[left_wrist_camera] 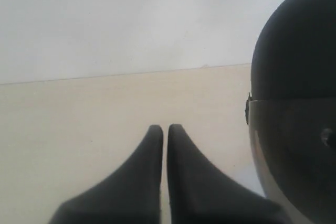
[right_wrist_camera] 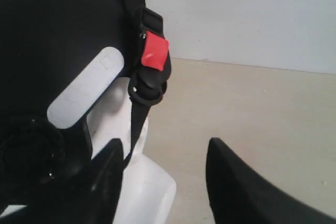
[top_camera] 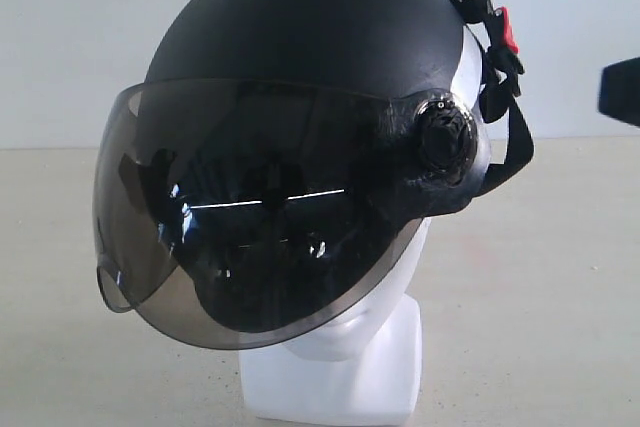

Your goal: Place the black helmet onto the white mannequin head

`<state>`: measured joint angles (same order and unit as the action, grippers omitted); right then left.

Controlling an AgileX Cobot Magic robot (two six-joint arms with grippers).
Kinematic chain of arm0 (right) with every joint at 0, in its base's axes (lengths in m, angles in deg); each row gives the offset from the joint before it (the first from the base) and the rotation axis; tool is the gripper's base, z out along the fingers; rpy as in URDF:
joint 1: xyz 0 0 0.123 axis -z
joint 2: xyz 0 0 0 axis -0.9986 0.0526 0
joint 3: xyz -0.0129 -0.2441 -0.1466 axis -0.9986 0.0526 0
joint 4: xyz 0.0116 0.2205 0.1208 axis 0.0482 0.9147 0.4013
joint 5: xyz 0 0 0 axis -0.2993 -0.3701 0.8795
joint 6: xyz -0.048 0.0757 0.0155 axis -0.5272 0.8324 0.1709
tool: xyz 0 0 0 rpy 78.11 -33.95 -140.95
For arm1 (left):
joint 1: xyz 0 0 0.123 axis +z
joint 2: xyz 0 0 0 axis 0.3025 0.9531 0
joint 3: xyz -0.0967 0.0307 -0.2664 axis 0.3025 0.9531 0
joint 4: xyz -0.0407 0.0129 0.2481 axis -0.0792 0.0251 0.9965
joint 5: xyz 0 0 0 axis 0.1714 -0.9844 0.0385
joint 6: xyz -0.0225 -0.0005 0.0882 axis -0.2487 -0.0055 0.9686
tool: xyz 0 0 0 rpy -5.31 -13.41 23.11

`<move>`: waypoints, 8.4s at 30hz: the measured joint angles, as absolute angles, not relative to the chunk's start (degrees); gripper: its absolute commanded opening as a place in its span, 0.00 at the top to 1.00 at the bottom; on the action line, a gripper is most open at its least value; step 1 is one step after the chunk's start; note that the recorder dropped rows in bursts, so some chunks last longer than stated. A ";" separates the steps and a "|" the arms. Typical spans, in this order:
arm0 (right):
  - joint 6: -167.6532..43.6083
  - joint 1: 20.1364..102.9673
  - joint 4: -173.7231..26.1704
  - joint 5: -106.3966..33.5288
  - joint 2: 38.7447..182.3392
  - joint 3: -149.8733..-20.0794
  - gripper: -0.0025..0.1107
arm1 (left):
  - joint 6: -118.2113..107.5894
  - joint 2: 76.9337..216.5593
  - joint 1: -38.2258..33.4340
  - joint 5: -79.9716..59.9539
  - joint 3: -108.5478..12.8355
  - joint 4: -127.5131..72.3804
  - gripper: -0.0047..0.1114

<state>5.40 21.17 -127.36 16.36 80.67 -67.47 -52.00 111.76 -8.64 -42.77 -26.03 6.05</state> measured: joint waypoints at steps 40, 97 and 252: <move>22.15 26.75 -138.43 15.72 87.43 -68.66 0.68 | -50.30 111.76 -8.64 -32.21 -26.03 6.05 0.92; -8.45 51.57 -114.36 -2.94 95.55 -69.59 0.98 | -45.53 115.37 -8.64 -15.85 -26.03 4.16 0.92; -65.00 61.16 -66.04 14.14 109.29 -98.25 0.98 | -85.76 141.05 4.68 10.06 -27.36 48.79 0.92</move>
